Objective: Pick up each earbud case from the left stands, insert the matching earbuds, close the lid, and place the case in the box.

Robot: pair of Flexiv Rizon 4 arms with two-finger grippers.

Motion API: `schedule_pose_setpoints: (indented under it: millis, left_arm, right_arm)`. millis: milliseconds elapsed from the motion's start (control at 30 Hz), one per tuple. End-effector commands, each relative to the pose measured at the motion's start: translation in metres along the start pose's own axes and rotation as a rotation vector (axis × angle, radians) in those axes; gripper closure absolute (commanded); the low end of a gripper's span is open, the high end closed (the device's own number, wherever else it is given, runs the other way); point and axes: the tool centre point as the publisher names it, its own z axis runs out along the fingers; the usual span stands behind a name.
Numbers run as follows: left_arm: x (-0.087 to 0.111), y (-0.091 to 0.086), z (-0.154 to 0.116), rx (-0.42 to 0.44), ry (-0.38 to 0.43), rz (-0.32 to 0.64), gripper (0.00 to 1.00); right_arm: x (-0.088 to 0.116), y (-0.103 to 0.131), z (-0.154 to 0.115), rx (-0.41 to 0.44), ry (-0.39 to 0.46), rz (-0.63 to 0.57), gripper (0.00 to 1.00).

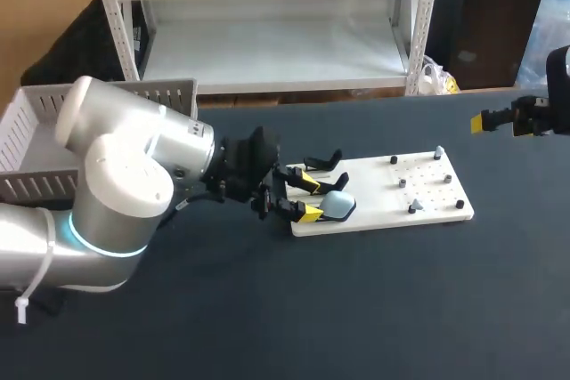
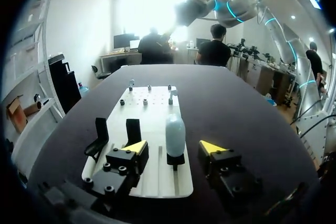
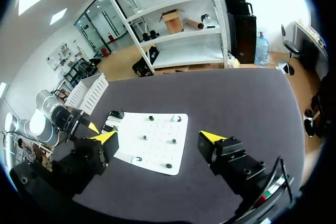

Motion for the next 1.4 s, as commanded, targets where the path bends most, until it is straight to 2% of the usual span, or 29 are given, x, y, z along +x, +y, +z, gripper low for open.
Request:
schedule_pose_setpoints:
  millis: [33, 167, 267, 333, 667, 733, 833, 967, 1133, 1400]
  left_arm:
    - [0.002, -0.001, 0.006, -0.011, -0.018, 0.002, 0.40]
    - [0.002, 0.001, 0.009, -0.013, -0.027, -0.002, 0.43]
    - [0.002, 0.001, 0.011, -0.005, -0.037, -0.006, 0.51]
    - [0.003, 0.000, 0.013, -0.003, -0.038, -0.007, 0.52]
    - [0.003, 0.003, 0.022, -0.022, -0.056, -0.008, 0.50]
    - [0.003, 0.004, 0.023, -0.023, -0.058, -0.008, 0.44]
    - [0.004, 0.005, 0.025, -0.024, -0.061, -0.007, 0.42]
    - [0.004, 0.007, 0.027, -0.025, -0.062, -0.005, 0.43]
    - [0.005, 0.010, 0.029, -0.025, -0.061, -0.007, 0.51]
    - [0.004, 0.013, 0.031, -0.020, -0.060, -0.012, 0.49]
  right_arm:
    - [0.000, -0.001, 0.000, -0.002, 0.001, -0.001, 0.00]
    - [0.000, -0.001, 0.000, -0.002, 0.001, -0.001, 0.00]
    - [0.000, -0.001, 0.000, -0.002, 0.001, -0.001, 0.00]
    - [0.000, -0.001, 0.000, -0.002, 0.001, -0.001, 0.00]
    - [0.000, -0.001, 0.000, -0.002, 0.001, -0.001, 0.00]
    - [0.000, -0.001, 0.000, -0.002, 0.001, -0.001, 0.00]
    - [0.000, -0.001, 0.000, -0.002, 0.001, -0.001, 0.00]
    - [0.000, -0.001, 0.000, -0.002, 0.001, -0.001, 0.00]
    - [0.000, -0.001, 0.000, -0.002, 0.001, -0.001, 0.00]
    - [0.000, -0.001, 0.000, -0.002, 0.001, -0.001, 0.00]
